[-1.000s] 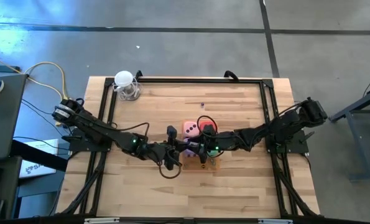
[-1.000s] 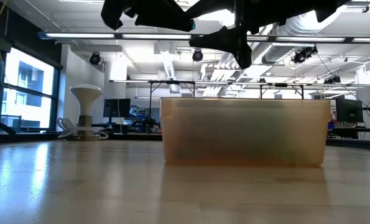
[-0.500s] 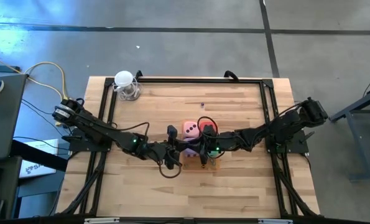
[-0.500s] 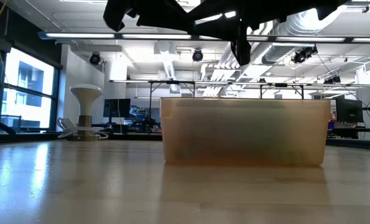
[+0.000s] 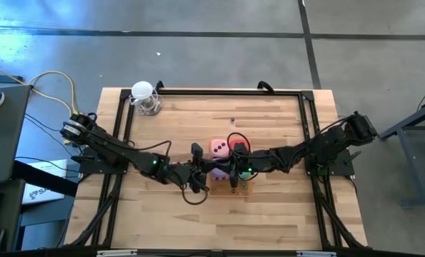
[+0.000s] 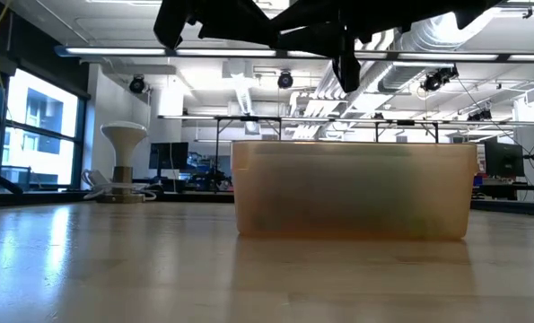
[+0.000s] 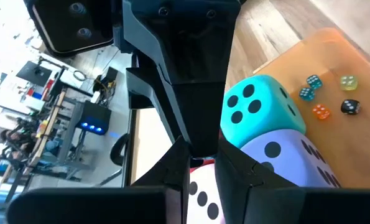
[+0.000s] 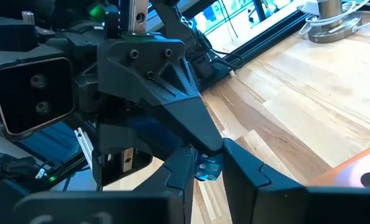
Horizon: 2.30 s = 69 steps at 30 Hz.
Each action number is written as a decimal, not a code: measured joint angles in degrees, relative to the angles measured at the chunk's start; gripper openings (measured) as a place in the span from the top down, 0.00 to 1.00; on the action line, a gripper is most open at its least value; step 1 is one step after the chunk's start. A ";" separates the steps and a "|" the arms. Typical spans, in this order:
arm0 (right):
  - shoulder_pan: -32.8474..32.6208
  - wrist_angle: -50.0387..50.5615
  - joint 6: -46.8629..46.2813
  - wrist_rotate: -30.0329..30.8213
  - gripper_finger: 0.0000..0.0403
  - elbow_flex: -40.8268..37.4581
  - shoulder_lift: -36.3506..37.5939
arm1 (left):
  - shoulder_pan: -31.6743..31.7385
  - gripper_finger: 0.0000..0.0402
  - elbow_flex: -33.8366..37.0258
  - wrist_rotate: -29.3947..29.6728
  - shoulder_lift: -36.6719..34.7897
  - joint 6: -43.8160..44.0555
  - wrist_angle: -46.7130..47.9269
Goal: Pick & Place Dice
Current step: Put the small blue die into the orange bin, then put the small dark blue die into the orange bin
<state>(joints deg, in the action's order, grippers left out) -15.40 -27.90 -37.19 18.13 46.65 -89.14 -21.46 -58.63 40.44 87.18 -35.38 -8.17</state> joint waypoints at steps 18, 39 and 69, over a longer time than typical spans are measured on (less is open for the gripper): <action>-2.13 0.15 2.12 2.94 0.90 0.00 -0.07 | -0.88 0.78 0.00 1.49 0.01 -3.91 -1.44; -13.61 20.47 -5.57 9.86 0.90 -0.22 -0.24 | -4.91 0.68 -0.28 -1.70 -0.13 1.03 -2.11; -14.94 21.88 2.06 9.34 0.44 -0.13 -1.61 | -3.31 0.68 -0.11 -4.96 -0.09 21.16 0.53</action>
<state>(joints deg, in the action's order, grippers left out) -30.34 -6.02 -35.13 27.47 46.52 -90.76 -24.77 -58.74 35.48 87.09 -14.21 -7.64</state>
